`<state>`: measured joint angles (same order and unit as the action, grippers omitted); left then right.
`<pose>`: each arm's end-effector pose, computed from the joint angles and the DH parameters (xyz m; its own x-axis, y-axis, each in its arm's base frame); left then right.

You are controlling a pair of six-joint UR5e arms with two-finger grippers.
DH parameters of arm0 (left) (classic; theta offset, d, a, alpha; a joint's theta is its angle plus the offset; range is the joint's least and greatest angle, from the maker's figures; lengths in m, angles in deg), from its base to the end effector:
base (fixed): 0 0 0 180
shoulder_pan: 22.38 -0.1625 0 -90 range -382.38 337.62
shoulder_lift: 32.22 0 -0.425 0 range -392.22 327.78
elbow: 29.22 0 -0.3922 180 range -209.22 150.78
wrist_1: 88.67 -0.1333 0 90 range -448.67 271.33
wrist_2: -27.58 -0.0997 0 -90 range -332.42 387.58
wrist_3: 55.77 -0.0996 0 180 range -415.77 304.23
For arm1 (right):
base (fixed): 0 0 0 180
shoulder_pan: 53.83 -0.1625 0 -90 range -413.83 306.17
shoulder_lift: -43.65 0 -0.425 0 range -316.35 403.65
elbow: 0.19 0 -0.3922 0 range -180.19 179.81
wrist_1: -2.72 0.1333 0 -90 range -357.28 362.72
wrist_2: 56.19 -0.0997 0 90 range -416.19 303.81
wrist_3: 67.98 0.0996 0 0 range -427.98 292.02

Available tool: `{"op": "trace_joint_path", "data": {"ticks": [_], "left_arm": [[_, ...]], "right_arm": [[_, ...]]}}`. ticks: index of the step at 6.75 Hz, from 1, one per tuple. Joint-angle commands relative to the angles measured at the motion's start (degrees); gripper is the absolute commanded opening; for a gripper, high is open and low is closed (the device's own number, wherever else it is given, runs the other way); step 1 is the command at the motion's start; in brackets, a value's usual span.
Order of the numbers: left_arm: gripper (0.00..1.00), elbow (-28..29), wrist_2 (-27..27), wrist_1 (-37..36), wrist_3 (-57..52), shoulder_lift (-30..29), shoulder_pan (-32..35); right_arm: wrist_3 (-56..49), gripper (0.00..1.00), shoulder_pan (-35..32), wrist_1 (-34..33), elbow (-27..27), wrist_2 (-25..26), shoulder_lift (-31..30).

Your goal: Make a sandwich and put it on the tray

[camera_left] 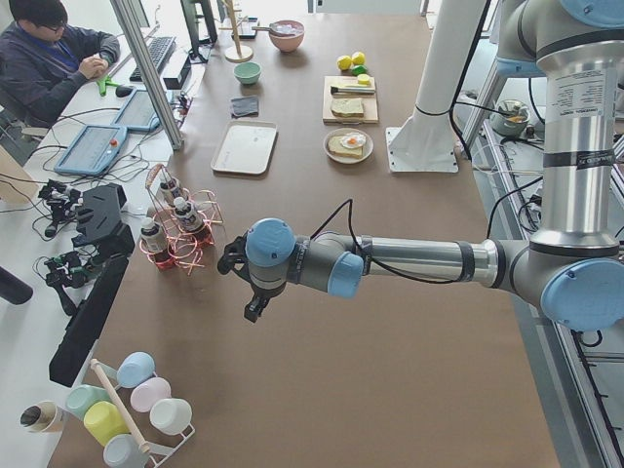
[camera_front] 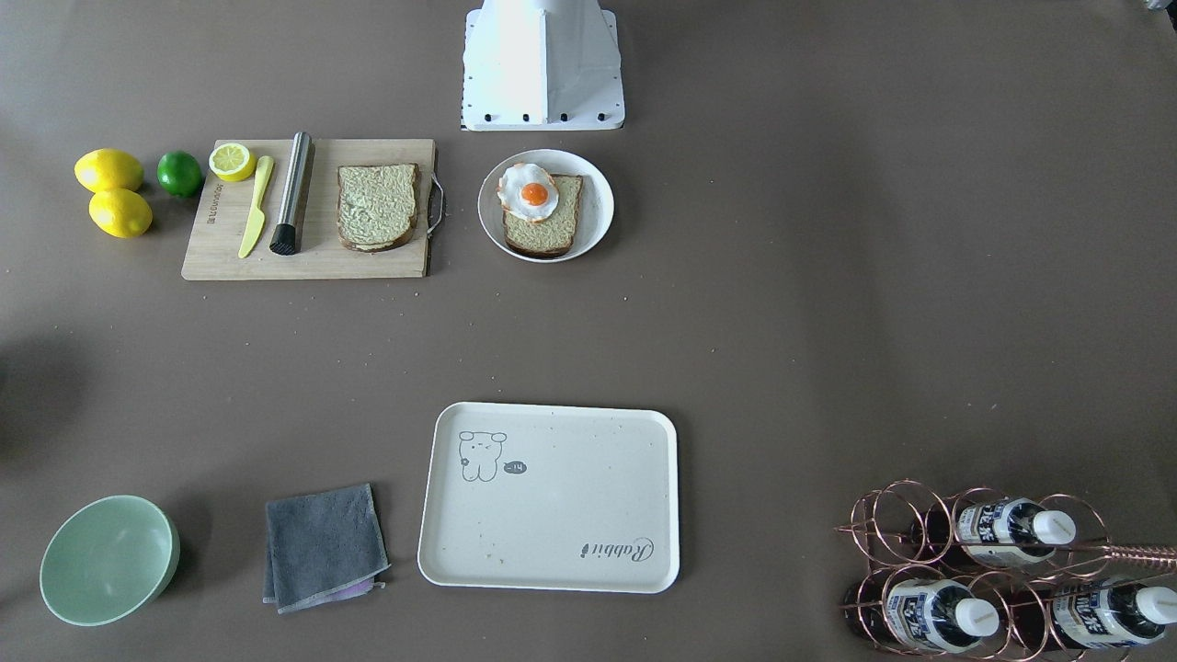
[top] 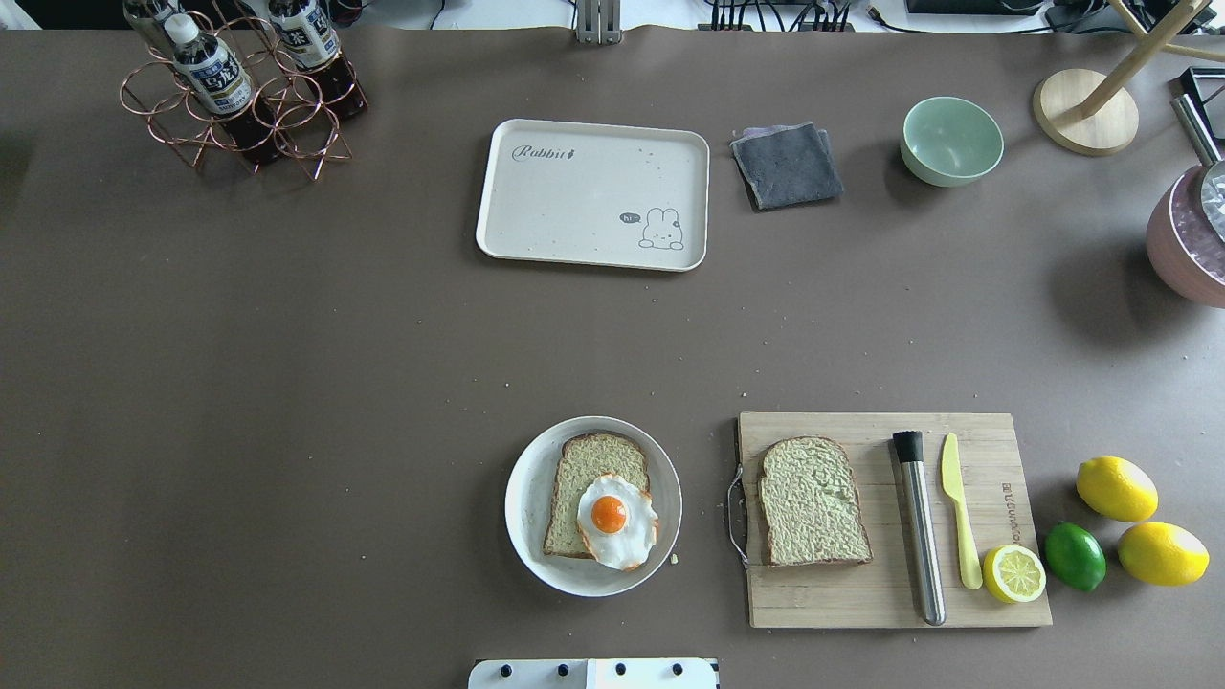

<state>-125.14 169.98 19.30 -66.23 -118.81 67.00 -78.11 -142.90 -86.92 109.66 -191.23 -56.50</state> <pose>-0.0492 -0.4818 0.5916 0.5952 0.4491 -0.6664 -0.1202 0.8697 0.4788 0.0560 -0.4231 0.5666 0.6907 -0.3061 0.6551 0.1396 0.9454 0.2945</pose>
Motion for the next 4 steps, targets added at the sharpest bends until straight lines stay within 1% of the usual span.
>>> {"op": "trace_joint_path", "data": {"ticks": [1,2,3,4], "left_arm": [[0.98,-0.06,0.07,12.38,11.82,-3.55,-0.87],[0.98,-0.23,0.33,12.62,13.35,-6.27,-4.45],[0.98,-0.23,-0.36,12.62,18.33,-7.43,-9.18],[0.98,-1.19,-4.89,13.57,29.69,-7.10,-11.67]], "right_arm": [[3.70,1.00,0.30,10.06,-1.89,-0.40,1.44],[5.37,1.00,1.43,10.28,-1.92,-0.83,2.85],[12.18,1.00,4.92,10.28,-1.74,-1.36,4.08],[25.99,1.00,9.92,10.45,1.39,-0.93,4.26]]}}
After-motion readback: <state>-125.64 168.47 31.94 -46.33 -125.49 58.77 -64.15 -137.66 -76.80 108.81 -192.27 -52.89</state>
